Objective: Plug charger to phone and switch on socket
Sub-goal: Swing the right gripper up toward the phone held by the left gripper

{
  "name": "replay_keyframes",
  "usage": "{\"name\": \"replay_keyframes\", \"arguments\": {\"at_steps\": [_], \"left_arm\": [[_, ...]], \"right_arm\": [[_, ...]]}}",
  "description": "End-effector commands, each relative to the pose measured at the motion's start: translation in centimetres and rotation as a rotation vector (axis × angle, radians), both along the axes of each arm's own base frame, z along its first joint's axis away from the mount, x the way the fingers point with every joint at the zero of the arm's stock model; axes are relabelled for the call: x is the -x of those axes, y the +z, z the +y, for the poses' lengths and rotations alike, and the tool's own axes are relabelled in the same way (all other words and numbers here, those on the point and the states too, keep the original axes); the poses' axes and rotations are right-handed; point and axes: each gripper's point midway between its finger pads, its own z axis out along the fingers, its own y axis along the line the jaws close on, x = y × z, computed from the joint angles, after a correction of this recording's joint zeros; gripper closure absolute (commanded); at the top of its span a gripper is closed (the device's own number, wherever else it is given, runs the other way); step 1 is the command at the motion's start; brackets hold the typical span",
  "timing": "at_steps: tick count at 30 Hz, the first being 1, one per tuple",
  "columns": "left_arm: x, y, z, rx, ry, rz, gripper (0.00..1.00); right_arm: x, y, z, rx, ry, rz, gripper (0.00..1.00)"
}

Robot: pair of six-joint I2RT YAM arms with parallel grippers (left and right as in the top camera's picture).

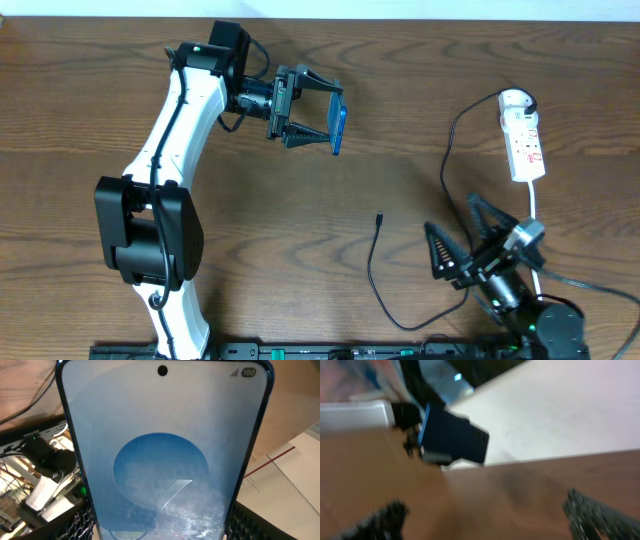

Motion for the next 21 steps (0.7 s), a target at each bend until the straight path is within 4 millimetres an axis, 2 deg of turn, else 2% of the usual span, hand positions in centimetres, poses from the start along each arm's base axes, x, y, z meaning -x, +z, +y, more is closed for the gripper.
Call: {"name": "replay_keyframes", "arguments": {"at_steps": [1,4,6,7,9,12,14,17,21], "left_arm": [[0.6,2.3,0.2,0.060,-0.004,-0.019,0.25],[0.6,2.3,0.2,0.060,-0.004,-0.019,0.25],[0.6,2.3,0.2,0.060,-0.004,-0.019,0.25],[0.6,2.3,0.2,0.060,-0.004,-0.019,0.25],[0.6,2.3,0.2,0.060,-0.004,-0.019,0.25],[0.6,2.3,0.2,0.060,-0.004,-0.019,0.26],[0.6,2.3,0.2,0.060,-0.004,-0.020,0.26],[0.6,2.3,0.2,0.060,-0.004,-0.019,0.26],[0.6,2.3,0.2,0.060,-0.004,-0.020,0.26]], "right_arm": [[-0.5,4.6,-3.0,0.120,-0.200,0.029,0.01],[-1.5,4.7,-5.6,0.207,-0.337,0.219,0.01],[-2.1,4.6,-5.9,0.312,-0.331,0.351,0.01],[-2.2,4.6,-5.3,0.359,-0.281,0.395,0.01],[-1.9,4.9,-2.9,0.415,-0.102,0.439,0.01],[-0.9,6.2,1.1,0.327,0.180,0.488,0.01],[-0.5,6.7,2.7,0.259,0.312,0.503,0.01],[-1.7,7.8,3.6,0.137,0.376,0.550,0.01],[-3.3,7.7,3.5,0.027,0.290,0.707,0.04]]}}
